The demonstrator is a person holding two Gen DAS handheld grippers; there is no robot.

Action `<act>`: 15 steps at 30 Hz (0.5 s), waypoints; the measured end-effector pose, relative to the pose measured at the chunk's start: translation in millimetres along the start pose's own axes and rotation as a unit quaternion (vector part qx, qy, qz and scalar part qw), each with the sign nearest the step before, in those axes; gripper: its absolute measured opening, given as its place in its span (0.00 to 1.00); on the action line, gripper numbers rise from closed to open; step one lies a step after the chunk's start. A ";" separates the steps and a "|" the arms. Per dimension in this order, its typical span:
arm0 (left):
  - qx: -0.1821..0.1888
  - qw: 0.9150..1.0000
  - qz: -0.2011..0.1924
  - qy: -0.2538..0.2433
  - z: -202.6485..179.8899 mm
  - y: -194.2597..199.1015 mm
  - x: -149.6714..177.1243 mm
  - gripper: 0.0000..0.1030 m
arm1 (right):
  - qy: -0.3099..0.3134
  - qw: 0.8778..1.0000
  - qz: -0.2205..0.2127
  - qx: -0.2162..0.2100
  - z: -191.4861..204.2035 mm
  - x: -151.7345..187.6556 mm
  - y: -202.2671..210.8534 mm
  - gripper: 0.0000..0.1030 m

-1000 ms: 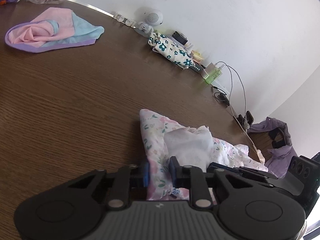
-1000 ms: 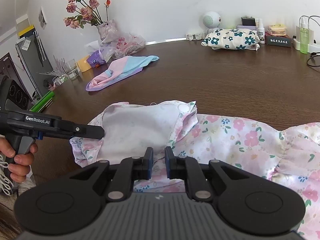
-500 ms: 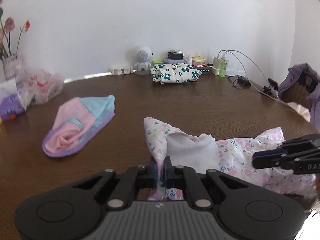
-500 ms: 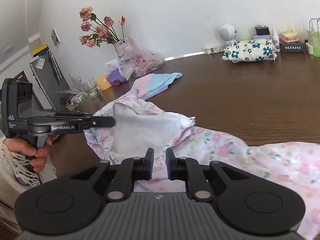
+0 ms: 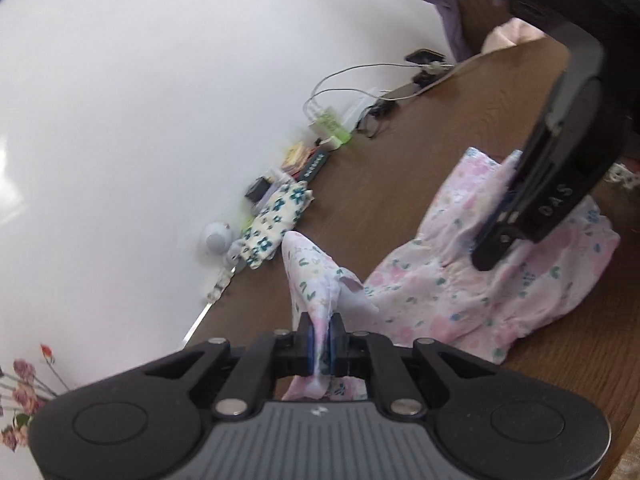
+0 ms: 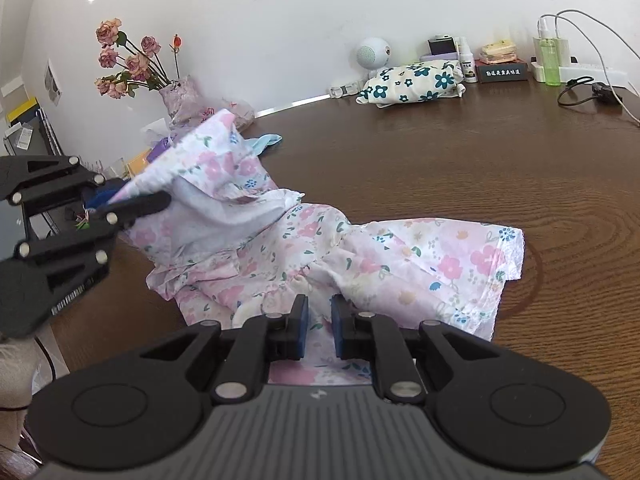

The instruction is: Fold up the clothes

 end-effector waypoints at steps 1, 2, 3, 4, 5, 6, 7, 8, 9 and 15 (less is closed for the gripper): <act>0.010 1.000 0.000 -0.007 -9.3 -3.1 -1.2 0.09 | -0.001 1.000 0.000 -0.001 -0.7 0.9 0.0 0.12; 0.017 1.000 0.001 -0.011 -17.4 -7.3 -1.9 0.09 | -0.001 1.000 -0.001 -0.003 -0.7 1.5 0.4 0.12; 0.022 1.000 0.004 -0.013 -24.0 -12.8 -2.2 0.09 | -0.001 1.000 -0.002 -0.004 -0.7 2.2 0.8 0.12; 0.028 0.999 0.006 -0.015 -30.6 -18.4 -2.4 0.09 | 0.000 1.000 -0.002 -0.006 -0.6 2.9 1.0 0.12; 0.032 0.999 0.009 -0.016 -36.0 -22.8 -2.6 0.09 | 0.000 1.000 -0.002 -0.007 -0.6 3.6 1.3 0.12; 0.036 0.999 0.011 -0.014 -39.2 -25.8 -2.8 0.09 | -0.001 1.000 -0.002 -0.009 -1.0 4.1 1.6 0.12; 0.039 0.999 0.012 -0.008 -41.0 -28.6 -2.9 0.10 | -0.001 1.000 -0.002 -0.011 -1.5 4.2 1.5 0.12; 0.042 0.999 0.013 -0.004 -42.0 -30.9 -2.9 0.10 | 0.000 1.000 -0.002 -0.012 -1.6 4.0 1.4 0.12; 0.044 0.999 0.015 -0.001 -42.9 -32.7 -2.6 0.11 | 0.001 1.000 -0.001 -0.013 -1.8 3.9 1.3 0.12; 0.066 0.997 0.003 0.037 -31.9 -24.1 -3.8 0.28 | -0.001 1.000 -0.003 -0.020 -4.1 4.5 1.5 0.12</act>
Point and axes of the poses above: each gripper's, at about its wrist camera, not at the fingertips, and y roughly against the way its jaws point, z to its left, x to its underside, the point moved 1 cm from there along -y, roughly the way its jaws point, and after that the axes turned 7 degrees about -z, right-handed, at the moved point
